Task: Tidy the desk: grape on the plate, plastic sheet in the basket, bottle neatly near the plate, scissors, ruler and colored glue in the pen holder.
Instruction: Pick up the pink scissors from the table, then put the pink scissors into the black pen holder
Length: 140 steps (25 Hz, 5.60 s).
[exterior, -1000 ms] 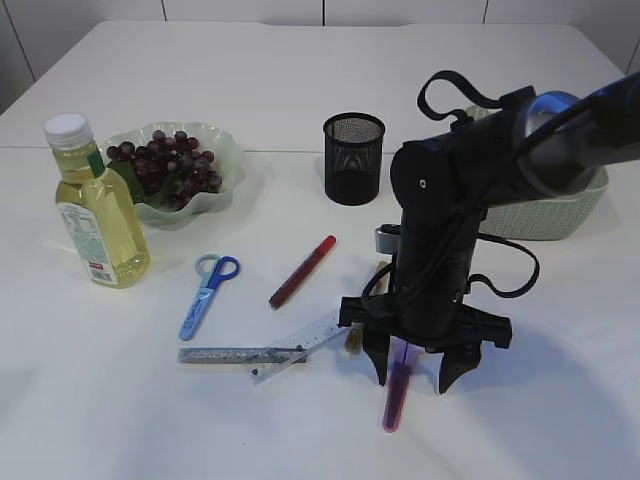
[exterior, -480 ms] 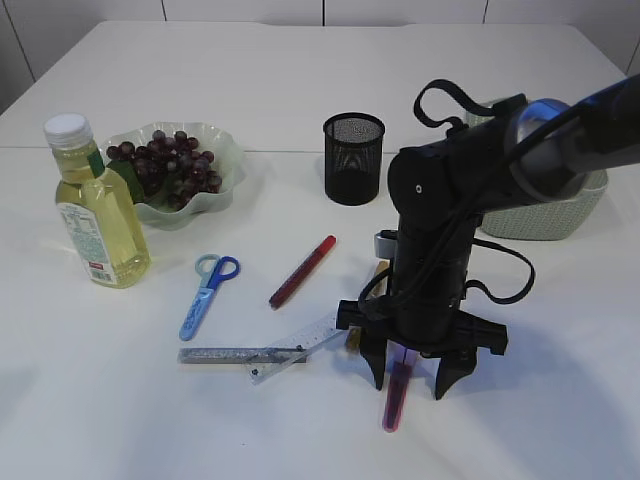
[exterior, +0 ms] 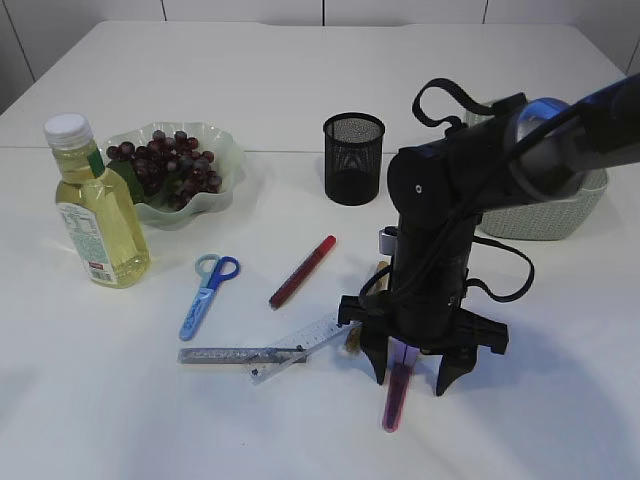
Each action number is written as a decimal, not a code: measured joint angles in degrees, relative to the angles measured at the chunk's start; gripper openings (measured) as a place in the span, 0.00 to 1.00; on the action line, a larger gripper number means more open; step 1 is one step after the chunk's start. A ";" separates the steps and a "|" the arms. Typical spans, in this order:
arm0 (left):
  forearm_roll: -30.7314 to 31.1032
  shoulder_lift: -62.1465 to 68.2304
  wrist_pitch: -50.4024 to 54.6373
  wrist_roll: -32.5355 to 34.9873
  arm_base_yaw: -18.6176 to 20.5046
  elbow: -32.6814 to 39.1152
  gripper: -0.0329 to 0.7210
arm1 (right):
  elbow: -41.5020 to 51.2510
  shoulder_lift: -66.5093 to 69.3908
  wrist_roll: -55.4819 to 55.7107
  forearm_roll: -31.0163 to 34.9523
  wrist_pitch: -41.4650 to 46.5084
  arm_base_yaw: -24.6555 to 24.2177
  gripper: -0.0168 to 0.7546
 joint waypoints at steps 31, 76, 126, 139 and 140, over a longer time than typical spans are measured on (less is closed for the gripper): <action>0.04 0.00 0.12 0.00 0.00 0.00 0.65 | -0.12 0.00 3.79 -2.66 -1.00 -0.67 0.67; 0.04 0.00 0.12 0.00 0.00 0.00 0.64 | -0.23 0.02 -8.64 -2.51 0.24 -0.67 0.25; -0.06 0.00 0.72 0.00 0.00 0.00 0.64 | 13.27 -27.28 -26.26 -12.58 -29.86 -0.67 0.25; -0.15 0.00 0.82 0.00 0.00 0.00 0.63 | 10.78 -23.16 -26.37 -16.17 -52.71 -6.74 0.24; 0.22 0.00 0.92 0.00 0.00 0.00 0.63 | 9.70 -22.15 -26.73 -16.62 -53.60 -7.02 0.24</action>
